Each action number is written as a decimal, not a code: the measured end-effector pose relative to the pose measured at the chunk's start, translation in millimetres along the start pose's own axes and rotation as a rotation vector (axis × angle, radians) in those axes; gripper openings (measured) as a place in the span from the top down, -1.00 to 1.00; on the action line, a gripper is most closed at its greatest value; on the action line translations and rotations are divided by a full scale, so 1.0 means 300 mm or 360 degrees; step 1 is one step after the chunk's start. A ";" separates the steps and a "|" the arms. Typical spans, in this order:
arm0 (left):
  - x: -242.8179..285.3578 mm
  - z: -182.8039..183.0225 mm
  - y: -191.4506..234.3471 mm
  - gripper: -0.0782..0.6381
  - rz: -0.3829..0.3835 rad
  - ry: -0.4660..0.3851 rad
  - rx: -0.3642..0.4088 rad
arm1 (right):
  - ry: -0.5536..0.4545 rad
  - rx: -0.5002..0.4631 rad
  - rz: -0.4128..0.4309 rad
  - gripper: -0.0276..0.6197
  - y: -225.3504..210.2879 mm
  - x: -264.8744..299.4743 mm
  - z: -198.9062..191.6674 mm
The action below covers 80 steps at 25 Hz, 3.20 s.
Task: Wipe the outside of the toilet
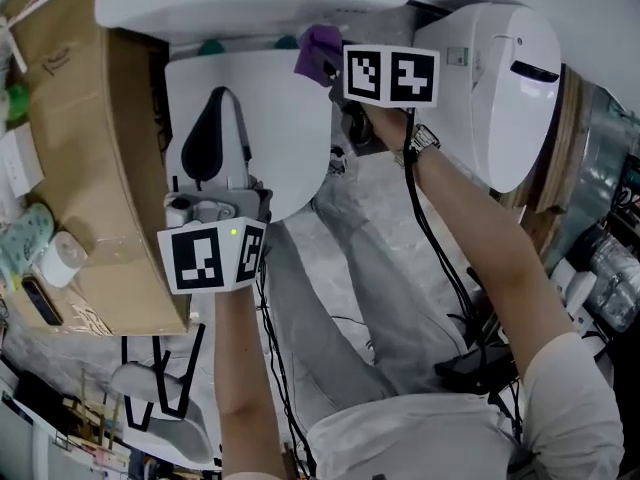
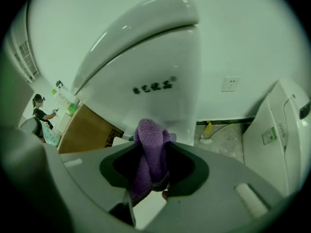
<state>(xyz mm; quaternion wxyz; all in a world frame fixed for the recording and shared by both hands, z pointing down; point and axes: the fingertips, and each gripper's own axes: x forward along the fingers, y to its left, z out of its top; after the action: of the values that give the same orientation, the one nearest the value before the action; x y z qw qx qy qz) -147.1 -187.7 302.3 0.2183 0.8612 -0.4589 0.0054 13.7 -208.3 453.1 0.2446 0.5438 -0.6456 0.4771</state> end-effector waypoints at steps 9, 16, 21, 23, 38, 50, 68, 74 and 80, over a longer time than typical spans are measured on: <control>-0.018 0.010 0.097 0.77 -0.0064 0.0060 0.0009 | -0.0077 0.0133 -0.0118 0.45 -0.038 0.065 0.028; -0.078 0.057 0.275 0.77 -0.0064 0.0051 -0.0032 | -0.0112 0.0184 -0.0131 0.45 0.121 0.133 0.051; -0.085 0.054 0.304 0.76 -0.0127 0.0040 -0.0096 | -0.0124 0.0192 -0.0129 0.45 0.231 0.183 0.057; -0.087 0.045 0.310 0.77 -0.0146 0.0038 -0.0121 | -0.0118 0.0178 -0.0116 0.45 0.284 0.210 0.063; -0.150 0.094 0.422 0.77 -0.0102 -0.0024 -0.0145 | -0.0060 0.0037 0.0057 0.45 0.636 0.391 0.095; -0.110 0.065 0.283 0.77 0.0168 -0.0100 -0.0082 | -0.0016 -0.0138 0.0318 0.45 0.623 0.273 0.094; 0.048 -0.088 0.137 0.77 0.0247 0.0006 -0.0062 | 0.0065 0.0101 -0.0109 0.44 -0.109 0.188 -0.108; 0.048 -0.116 0.211 0.77 0.0159 0.0042 -0.0066 | 0.0028 0.0152 -0.0297 0.44 -0.188 0.293 -0.098; 0.042 -0.093 0.279 0.77 0.0061 0.0051 -0.0084 | 0.0031 0.0128 -0.0287 0.44 -0.052 0.381 -0.094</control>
<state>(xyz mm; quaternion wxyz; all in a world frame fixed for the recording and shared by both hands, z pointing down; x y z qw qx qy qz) -201.0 -227.5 361.1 0.2481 0.8461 -0.4716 0.0113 -10.5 -236.1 565.9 0.2709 0.6045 -0.5718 0.4840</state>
